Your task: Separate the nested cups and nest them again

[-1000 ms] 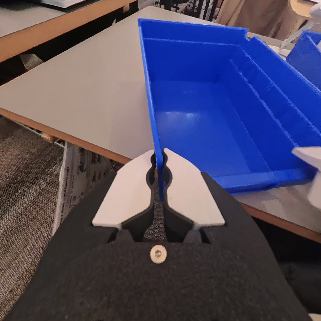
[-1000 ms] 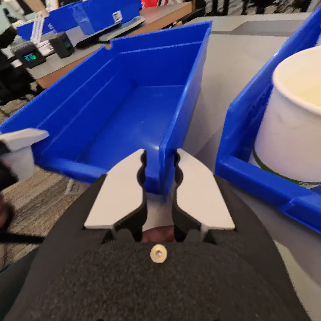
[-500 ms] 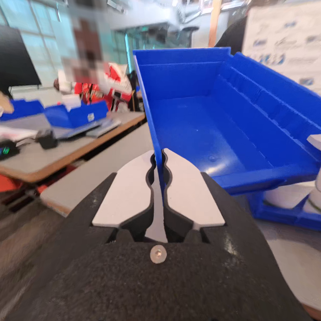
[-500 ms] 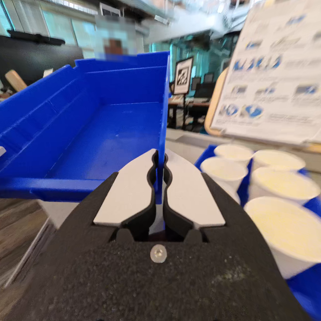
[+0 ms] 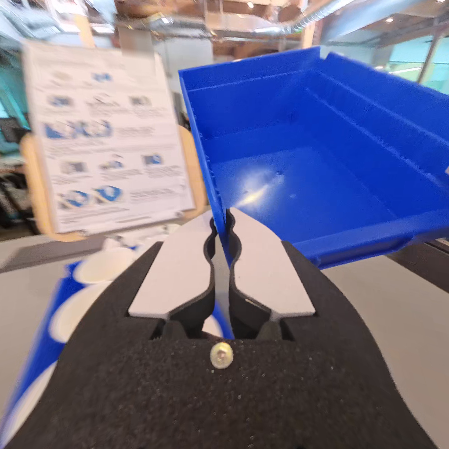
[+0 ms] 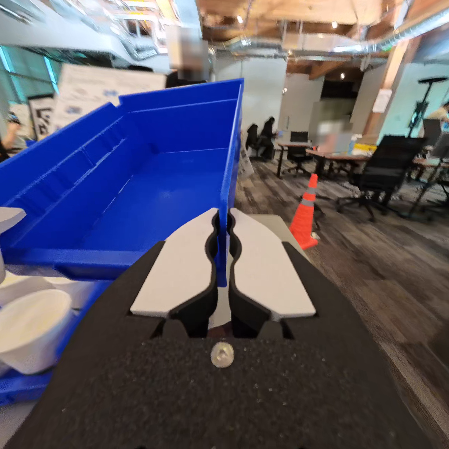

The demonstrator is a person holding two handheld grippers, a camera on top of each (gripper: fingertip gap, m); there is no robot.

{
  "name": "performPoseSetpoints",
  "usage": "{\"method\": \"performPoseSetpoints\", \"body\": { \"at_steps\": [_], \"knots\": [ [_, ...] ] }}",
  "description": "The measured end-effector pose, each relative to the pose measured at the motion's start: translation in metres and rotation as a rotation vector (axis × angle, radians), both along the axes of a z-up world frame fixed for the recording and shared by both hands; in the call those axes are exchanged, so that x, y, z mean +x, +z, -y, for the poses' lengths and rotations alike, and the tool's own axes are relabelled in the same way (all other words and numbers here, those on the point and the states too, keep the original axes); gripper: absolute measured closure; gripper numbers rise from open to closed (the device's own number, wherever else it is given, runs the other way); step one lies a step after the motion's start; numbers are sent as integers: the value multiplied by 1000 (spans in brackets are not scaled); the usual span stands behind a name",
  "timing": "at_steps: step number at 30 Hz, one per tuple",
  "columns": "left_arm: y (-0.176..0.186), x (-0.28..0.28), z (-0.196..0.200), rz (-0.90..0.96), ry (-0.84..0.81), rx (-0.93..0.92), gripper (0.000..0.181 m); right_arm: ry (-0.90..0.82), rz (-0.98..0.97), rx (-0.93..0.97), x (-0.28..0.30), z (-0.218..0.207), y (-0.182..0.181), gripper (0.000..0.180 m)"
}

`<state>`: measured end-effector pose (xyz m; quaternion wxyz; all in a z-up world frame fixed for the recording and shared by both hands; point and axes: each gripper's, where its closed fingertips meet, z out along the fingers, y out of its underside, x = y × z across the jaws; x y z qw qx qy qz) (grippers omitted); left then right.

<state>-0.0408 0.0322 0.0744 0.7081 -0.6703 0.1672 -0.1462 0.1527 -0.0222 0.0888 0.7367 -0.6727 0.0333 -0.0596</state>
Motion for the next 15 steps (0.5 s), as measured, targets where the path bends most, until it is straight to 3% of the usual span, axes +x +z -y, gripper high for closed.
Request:
{"method": "performPoseSetpoints", "body": {
  "at_steps": [4, 7, 15],
  "knots": [
    [-56, 86, -3, -31, -93, -109, 176, -53, -40, -131, 79, 5, -61, 176],
    [-96, 120, 3, -99, -109, -159, 175, -36, -91, -213, 110, 7, -109, 176],
    [-174, 121, 8, -214, -94, -329, 173, 85, -189, -376, 110, -5, -189, 175]
  ]
}}
